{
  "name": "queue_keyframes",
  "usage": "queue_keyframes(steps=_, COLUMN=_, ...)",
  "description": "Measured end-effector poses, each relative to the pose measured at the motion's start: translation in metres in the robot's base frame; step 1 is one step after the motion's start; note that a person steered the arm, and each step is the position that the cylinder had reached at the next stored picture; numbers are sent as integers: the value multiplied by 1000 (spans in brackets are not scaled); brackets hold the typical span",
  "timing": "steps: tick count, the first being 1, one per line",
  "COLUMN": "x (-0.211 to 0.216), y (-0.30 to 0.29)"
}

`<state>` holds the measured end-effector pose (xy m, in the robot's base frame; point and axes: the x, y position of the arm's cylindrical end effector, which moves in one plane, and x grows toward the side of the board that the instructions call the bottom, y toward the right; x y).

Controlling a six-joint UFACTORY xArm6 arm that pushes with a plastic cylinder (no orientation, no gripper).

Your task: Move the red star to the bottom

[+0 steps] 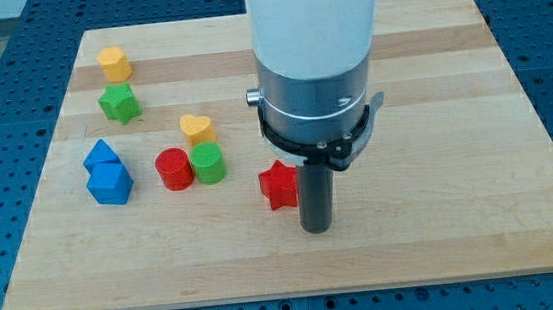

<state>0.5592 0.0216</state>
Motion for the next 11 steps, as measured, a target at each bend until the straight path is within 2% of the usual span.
queue_keyframes(steps=2, x=-130, y=1)
queue_keyframes(steps=3, x=-135, y=-18)
queue_keyframes(steps=4, x=-87, y=-33)
queue_keyframes(steps=6, x=-74, y=-21)
queue_keyframes(steps=8, x=-23, y=-20)
queue_keyframes(steps=9, x=-39, y=-15)
queue_keyframes(steps=10, x=-81, y=-18)
queue_keyframes(steps=11, x=-57, y=-21)
